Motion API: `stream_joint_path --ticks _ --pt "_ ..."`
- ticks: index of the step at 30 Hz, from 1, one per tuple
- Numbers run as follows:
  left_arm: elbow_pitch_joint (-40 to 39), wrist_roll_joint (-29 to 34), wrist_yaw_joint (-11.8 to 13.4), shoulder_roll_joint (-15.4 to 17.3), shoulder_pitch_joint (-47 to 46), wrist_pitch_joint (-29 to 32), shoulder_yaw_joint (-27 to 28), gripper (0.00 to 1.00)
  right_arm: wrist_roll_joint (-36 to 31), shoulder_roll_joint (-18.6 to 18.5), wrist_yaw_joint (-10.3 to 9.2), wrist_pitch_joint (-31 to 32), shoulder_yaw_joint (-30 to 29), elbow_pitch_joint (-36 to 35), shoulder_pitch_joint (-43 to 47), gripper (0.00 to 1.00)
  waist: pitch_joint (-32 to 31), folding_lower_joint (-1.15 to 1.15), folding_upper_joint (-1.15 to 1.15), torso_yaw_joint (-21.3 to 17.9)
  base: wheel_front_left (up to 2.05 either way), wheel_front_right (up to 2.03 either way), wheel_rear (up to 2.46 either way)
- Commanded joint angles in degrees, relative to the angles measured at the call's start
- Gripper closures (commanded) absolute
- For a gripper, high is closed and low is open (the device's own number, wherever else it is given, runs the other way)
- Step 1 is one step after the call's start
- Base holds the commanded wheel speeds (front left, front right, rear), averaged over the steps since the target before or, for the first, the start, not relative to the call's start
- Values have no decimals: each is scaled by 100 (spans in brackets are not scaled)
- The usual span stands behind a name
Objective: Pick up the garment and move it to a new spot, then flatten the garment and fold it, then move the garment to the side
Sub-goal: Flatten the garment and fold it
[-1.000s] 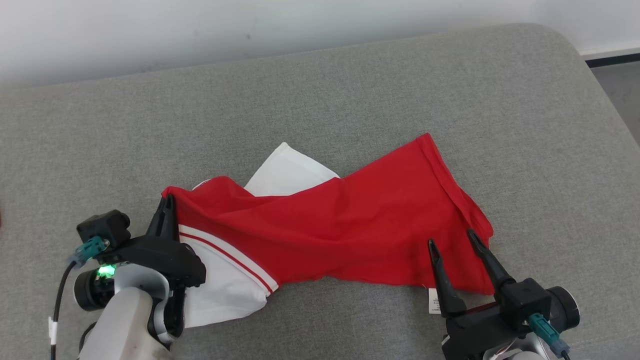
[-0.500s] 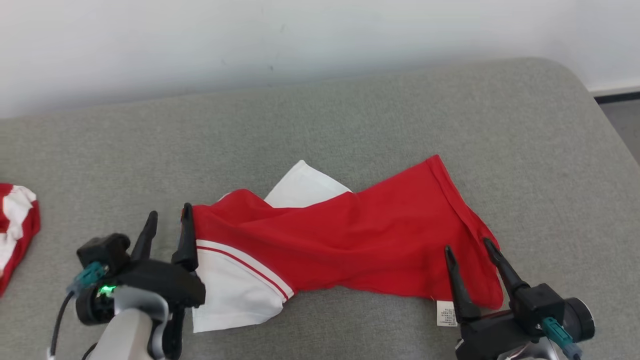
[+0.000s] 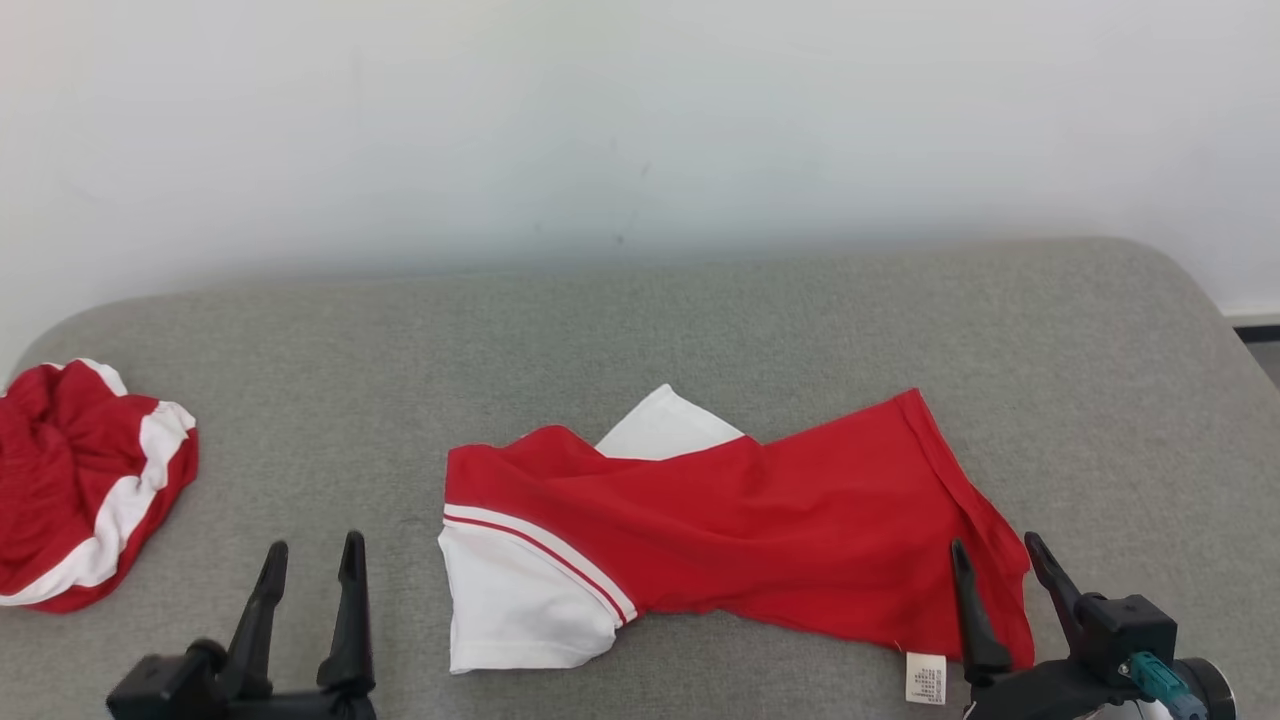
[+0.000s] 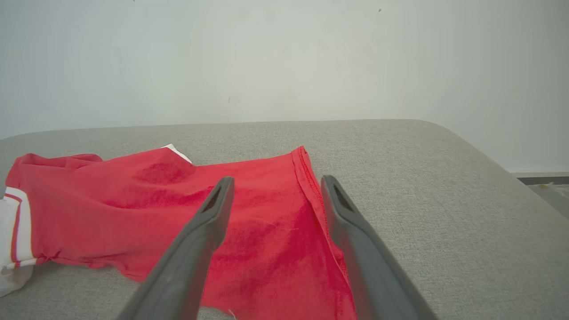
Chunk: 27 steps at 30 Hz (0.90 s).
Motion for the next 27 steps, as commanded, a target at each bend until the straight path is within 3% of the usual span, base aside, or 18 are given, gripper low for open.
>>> stream_joint_path --ticks 1,14,27 --pt "-57 72 -27 -24 163 -4 74 0 48 -33 -13 14 -18 45 58 0 -184 1 0 159 0 0 0" --pt "75 403 -108 -139 810 -5 435 0 125 -284 -13 -106 240 305 248 0 -444 1 0 248 0 0 0" --pt "260 533 -133 -195 751 -5 560 0 188 -194 -14 -424 482 -24 576 0 -519 1 0 166 0 0 0"
